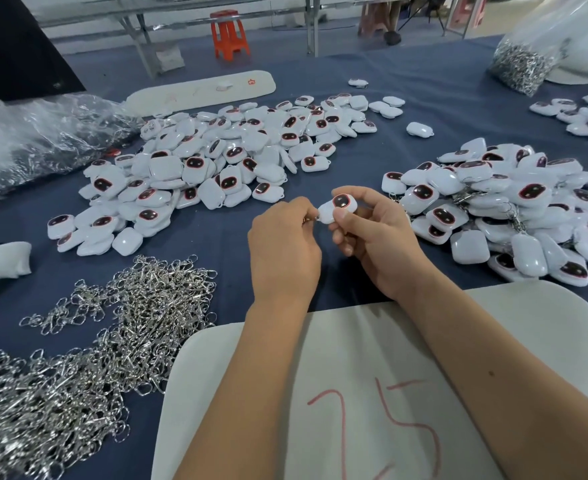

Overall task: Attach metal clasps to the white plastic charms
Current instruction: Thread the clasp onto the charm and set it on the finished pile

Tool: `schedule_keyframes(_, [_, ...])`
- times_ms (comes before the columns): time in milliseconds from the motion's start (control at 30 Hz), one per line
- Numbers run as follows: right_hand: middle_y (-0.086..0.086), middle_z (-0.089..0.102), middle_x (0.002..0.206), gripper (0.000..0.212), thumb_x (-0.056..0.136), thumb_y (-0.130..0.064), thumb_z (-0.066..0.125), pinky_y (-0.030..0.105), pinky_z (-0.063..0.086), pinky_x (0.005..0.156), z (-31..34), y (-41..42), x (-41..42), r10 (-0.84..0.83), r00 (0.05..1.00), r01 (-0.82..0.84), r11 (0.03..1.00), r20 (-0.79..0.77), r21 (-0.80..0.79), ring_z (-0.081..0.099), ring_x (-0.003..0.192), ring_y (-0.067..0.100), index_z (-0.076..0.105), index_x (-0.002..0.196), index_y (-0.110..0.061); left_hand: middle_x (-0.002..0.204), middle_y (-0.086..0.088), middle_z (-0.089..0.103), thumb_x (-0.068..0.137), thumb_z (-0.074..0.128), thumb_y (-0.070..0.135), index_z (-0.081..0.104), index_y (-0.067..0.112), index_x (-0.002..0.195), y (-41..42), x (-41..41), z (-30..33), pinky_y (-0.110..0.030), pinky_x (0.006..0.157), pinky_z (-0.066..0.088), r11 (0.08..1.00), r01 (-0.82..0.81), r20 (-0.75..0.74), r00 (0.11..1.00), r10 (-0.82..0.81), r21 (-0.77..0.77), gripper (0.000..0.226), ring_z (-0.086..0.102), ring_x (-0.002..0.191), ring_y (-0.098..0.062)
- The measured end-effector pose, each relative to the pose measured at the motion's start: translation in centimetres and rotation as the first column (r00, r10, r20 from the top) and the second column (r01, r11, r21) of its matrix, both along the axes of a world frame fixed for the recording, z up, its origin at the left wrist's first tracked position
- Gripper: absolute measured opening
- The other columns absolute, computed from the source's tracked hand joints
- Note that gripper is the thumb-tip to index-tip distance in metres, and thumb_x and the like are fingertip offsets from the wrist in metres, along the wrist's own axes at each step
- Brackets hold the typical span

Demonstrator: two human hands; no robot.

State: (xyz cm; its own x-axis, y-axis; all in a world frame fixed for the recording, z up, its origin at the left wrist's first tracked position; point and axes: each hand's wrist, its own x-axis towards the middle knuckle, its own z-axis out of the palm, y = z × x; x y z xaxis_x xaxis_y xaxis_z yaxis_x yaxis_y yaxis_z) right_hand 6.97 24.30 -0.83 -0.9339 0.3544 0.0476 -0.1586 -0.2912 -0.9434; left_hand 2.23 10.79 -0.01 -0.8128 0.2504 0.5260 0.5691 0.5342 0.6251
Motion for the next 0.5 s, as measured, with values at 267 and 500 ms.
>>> schedule_keyframes(267, [0.008,0.069,0.085,0.034,0.104,0.007,0.05,0.023,0.046,0.055,0.25,-0.08,-0.15,0.044,0.996,-0.049,0.997,-0.08,-0.063,0.058,0.062,0.016,0.059,0.134,-0.006,0.079,-0.001,0.078,0.091,0.074,0.009,0.079,0.016,0.089,0.46,0.13,0.04,-0.038,0.081,0.062,0.836,-0.1,0.506,0.832,-0.227,0.539,0.008,0.072,0.071,-0.012])
schedule_keyframes(500, [0.008,0.069,0.081,0.034,0.103,0.006,0.05,0.024,0.044,0.054,0.14,0.12,-0.16,0.061,0.996,-0.066,0.995,-0.067,-0.075,0.059,0.063,0.018,0.06,0.134,-0.004,0.08,-0.005,0.077,0.091,0.072,0.0,0.076,0.014,0.088,0.31,0.1,0.2,-0.025,0.07,0.055,0.718,-0.076,0.479,0.793,-0.376,0.691,0.014,0.069,0.072,-0.014])
